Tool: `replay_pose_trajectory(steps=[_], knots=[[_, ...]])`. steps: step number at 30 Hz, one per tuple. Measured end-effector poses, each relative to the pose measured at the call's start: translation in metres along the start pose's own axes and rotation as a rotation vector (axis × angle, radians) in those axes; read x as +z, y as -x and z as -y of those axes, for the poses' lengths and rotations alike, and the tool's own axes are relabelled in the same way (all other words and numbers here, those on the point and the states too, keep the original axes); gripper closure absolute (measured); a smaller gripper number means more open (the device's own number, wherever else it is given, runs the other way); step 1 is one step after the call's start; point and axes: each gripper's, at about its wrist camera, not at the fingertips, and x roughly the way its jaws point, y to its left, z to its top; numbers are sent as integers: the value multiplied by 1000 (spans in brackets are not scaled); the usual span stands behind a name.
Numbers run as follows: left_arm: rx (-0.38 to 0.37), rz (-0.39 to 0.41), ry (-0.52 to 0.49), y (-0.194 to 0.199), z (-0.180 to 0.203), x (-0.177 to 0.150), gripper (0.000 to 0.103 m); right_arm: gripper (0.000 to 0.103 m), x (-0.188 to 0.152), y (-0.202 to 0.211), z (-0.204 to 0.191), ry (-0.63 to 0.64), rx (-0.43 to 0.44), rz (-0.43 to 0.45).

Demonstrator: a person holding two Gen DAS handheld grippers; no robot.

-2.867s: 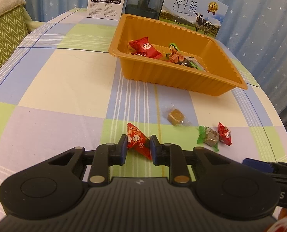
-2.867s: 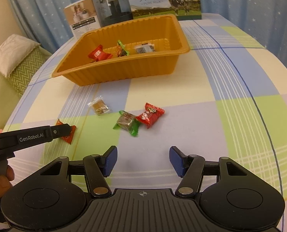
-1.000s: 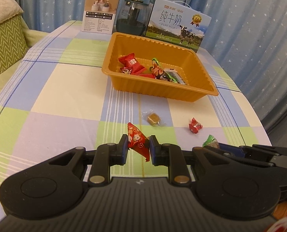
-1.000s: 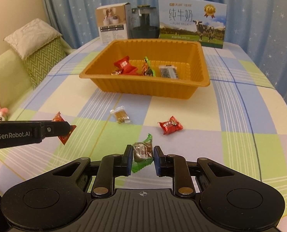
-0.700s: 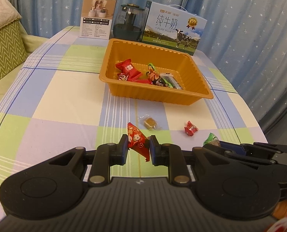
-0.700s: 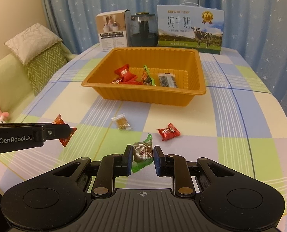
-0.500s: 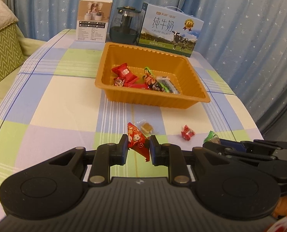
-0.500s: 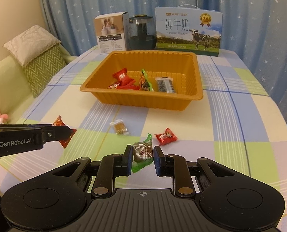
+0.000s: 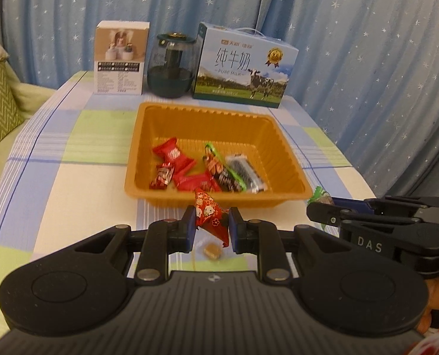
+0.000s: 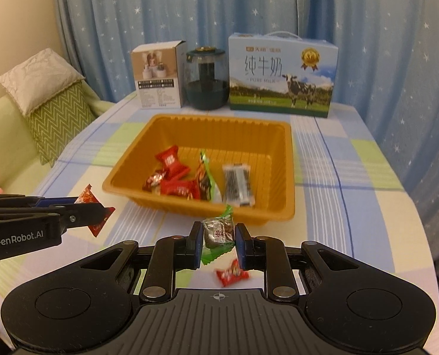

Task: Organize snacks
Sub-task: 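Carry both candies into the orange tray and open both grippers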

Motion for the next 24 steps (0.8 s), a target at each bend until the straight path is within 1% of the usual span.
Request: replay_pose_trajectory(steps=[9,17,24], knots=[[-11,4,-33,-25,-4,31,83,80,30,-25,6,-2,13,9],[4,-2,-48,-55,-14,59,83,80,60,-58,22,-61,25,-7],[7,-3,-60,-73,-15,69,83,80,68,-79,27,-79,24,-37]])
